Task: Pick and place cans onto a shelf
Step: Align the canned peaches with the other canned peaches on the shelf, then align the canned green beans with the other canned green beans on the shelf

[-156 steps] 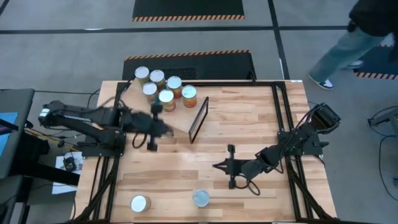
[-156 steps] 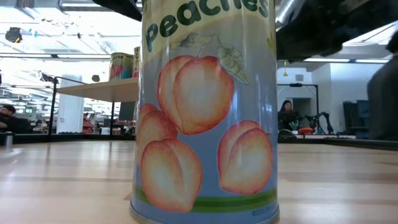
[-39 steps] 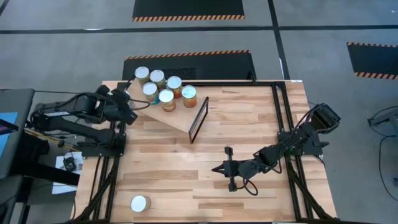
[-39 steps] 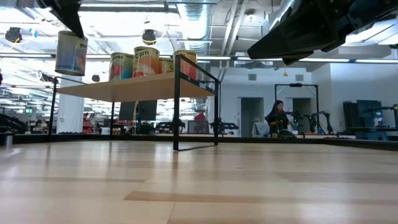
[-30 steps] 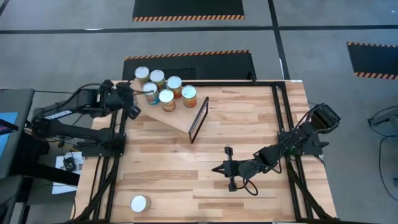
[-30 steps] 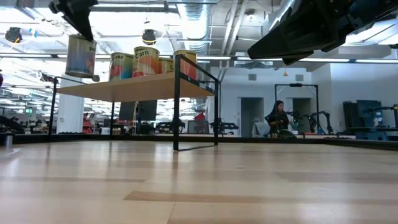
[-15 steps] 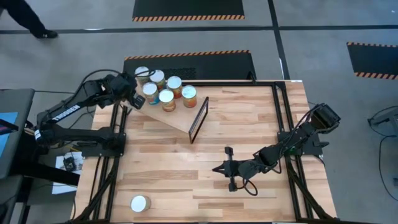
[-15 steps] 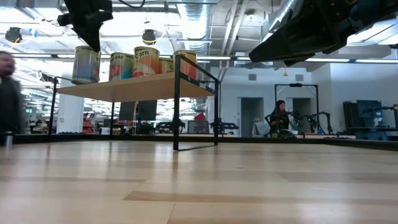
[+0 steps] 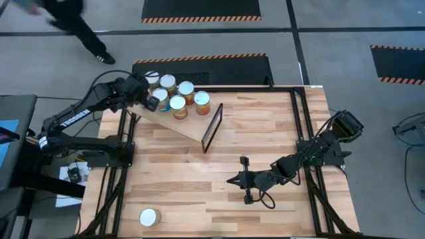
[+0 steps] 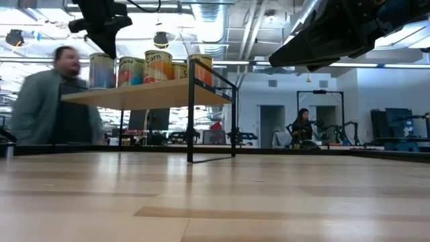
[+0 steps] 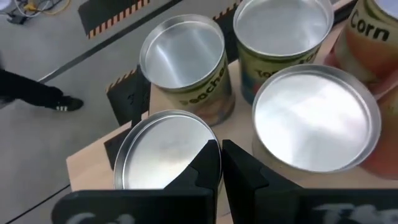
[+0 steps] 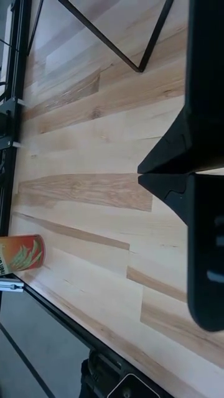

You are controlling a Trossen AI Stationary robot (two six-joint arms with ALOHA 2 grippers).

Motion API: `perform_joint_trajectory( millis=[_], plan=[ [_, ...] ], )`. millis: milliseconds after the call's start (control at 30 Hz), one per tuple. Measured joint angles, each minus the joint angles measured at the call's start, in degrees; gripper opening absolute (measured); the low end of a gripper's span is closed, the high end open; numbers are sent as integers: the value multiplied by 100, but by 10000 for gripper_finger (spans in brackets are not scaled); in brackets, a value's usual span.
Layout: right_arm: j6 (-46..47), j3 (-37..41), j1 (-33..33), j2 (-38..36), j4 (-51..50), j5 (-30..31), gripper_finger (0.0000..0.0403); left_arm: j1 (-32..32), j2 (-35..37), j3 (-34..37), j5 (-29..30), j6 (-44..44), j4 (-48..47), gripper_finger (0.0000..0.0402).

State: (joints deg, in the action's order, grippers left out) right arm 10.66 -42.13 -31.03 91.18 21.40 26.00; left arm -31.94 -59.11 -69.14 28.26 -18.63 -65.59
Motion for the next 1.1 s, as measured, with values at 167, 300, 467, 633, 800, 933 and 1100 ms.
perform_joint_trajectory(
  millis=[167,300,467,633,800,933,1100],
  plan=[
    [0,0,0,0,1,0,16,0,-126,0,1,4,108,5],
    [0,0,-5,0,-1,0,15,-4,-265,0,50,22,114,5],
    [3,0,-7,0,-10,-2,14,-4,-393,1,96,38,172,5],
    [4,0,-7,0,-19,-2,17,-4,-382,2,107,89,230,13],
    [31,0,-7,0,-32,-2,14,-4,-380,2,109,115,224,44],
    [43,0,-7,0,-32,-2,15,-4,-380,2,107,172,218,66],
    [46,0,-7,0,-34,-2,16,15,-235,2,90,339,209,82]
  ],
)
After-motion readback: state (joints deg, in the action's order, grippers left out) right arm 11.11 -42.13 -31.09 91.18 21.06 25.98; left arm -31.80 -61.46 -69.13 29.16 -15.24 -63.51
